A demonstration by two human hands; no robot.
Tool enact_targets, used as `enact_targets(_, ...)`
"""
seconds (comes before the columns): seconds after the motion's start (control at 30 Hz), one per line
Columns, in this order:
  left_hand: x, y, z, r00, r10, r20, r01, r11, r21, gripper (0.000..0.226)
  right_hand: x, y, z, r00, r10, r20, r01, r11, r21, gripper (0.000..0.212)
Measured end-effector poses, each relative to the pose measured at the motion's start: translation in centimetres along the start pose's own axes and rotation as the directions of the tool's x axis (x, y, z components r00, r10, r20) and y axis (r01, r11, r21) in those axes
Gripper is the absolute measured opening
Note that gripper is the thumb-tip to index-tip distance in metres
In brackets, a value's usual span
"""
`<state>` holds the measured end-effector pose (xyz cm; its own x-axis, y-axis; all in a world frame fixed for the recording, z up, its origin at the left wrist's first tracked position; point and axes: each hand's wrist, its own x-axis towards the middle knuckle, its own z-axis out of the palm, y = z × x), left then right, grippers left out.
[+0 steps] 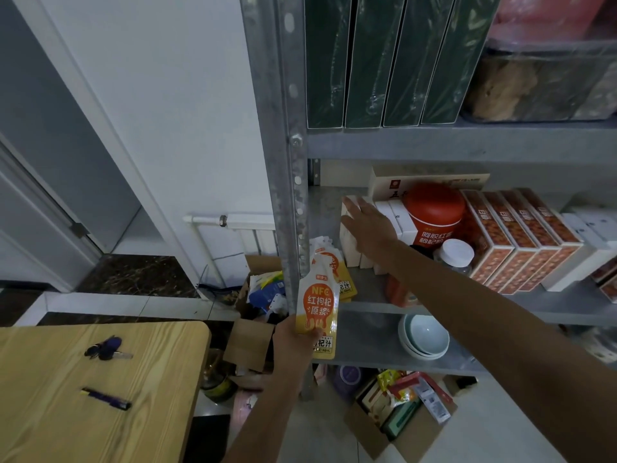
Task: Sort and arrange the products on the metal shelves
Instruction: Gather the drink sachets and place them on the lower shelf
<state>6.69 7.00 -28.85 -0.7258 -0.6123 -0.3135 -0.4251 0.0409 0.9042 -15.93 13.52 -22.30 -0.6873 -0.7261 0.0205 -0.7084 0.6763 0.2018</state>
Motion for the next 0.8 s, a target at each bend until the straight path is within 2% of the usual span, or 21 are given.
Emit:
enact_targets(0.2,0.1,-0.1,0.1,1.000,-0.002,-0.012,0.001,0.997,-0.076,0.029,2.0,0.4,0.1,1.000,-0.007,-0.005,0.007,1.000,-0.020,0.074)
enact_targets(0.37,0.3,0.0,0.2,1.000,-0.018,-0.015,0.017,0.998,-0.068,0.028,3.3,0.8,0.2,1.000,0.003,-0.015,-0.003,1.000,-0.009,0.071)
enact_targets(0.5,0.3,-0.2,0.3,1.000,-0.014,-0.012,0.014,0.998,-0.063,0.032,3.6,0.4,-0.1,1.000,0.014,0.008,-0.014,0.998,-0.069,0.074)
enact_targets(0.6,0.4,-0.1,0.4,1.000,-0.021,-0.012,0.020,0.999,-0.043,0.028,3.3,0.1,-0.6,1.000,-0.020,-0.006,0.018,0.961,-0.275,0.085)
enact_targets(0.7,0.5,-0.1,0.4,1.000,0.018,-0.017,-0.019,0.999,-0.046,0.033,2.6,-0.2,-0.8,0.977,-0.209,-0.039,0.164,0.859,-0.485,0.094)
enact_targets(0.8,0.5,-0.1,0.4,0.999,0.031,-0.025,-0.033,0.998,-0.059,0.040,1.7,-0.2,-0.4,0.940,-0.338,0.041,0.290,0.734,-0.614,0.081)
